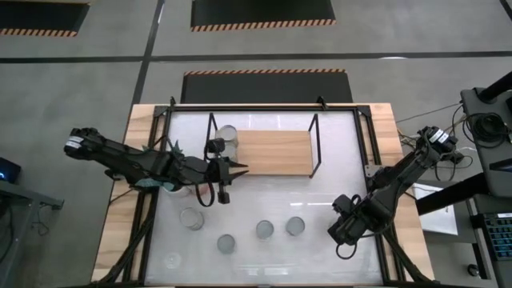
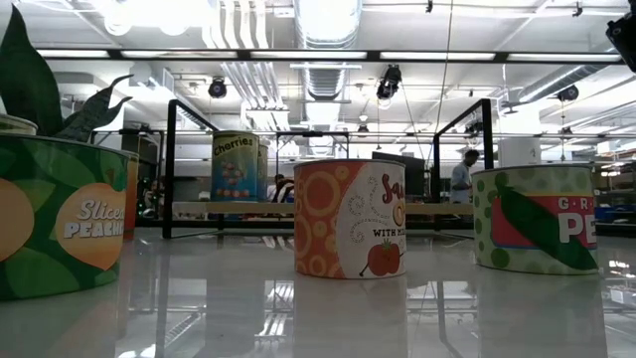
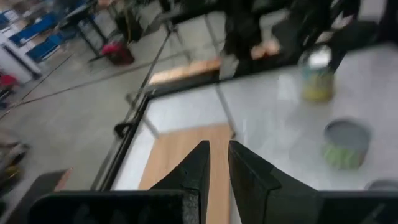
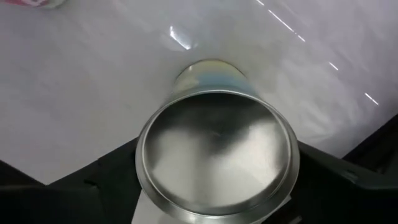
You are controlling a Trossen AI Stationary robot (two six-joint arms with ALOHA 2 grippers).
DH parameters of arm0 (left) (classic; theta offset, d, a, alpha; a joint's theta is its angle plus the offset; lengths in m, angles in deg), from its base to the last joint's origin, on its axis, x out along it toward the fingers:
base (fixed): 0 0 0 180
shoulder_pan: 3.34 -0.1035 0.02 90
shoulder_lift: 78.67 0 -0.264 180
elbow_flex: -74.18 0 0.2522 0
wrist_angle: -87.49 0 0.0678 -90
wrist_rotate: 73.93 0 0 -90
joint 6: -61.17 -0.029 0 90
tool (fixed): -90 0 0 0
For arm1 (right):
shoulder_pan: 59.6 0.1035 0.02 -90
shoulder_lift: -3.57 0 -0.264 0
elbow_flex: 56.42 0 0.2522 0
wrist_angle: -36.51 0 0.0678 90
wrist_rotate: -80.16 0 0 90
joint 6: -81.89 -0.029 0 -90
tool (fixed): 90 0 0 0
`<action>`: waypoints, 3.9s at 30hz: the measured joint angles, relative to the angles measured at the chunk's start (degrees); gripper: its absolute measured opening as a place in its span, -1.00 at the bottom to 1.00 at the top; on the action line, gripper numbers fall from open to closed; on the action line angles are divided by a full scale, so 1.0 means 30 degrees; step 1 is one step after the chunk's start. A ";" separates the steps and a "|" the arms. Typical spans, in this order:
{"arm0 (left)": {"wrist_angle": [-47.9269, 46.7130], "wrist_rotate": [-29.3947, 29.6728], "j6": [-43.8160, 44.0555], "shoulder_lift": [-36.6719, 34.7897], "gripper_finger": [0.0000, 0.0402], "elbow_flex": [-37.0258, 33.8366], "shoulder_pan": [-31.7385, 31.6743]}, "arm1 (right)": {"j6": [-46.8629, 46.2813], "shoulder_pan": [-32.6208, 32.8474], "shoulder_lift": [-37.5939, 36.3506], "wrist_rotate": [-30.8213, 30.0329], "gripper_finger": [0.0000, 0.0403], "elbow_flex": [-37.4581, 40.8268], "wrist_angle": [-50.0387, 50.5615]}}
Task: Pick and place cans onto a shelf
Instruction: Put the large canned carrots on the shelf, then put the large canned pineapple on the shelf
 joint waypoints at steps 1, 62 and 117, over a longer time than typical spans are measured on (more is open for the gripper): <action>0.0382 -0.0515 -0.0097 0.0000 -0.80 0.0006 0.0110 | 0.0178 -0.0059 -0.0007 -0.0007 0.50 -0.0111 0.0000; 0.5691 -0.0180 -0.0867 -0.6448 -0.80 -0.5858 0.2302 | 3.6145 -1.7880 0.8977 -0.1306 0.57 -1.3497 0.6254; 0.5635 -0.0202 0.2158 -0.5510 -0.80 -0.5462 0.2309 | 2.2760 -0.4653 0.1640 -0.9535 0.62 -0.4784 -0.4758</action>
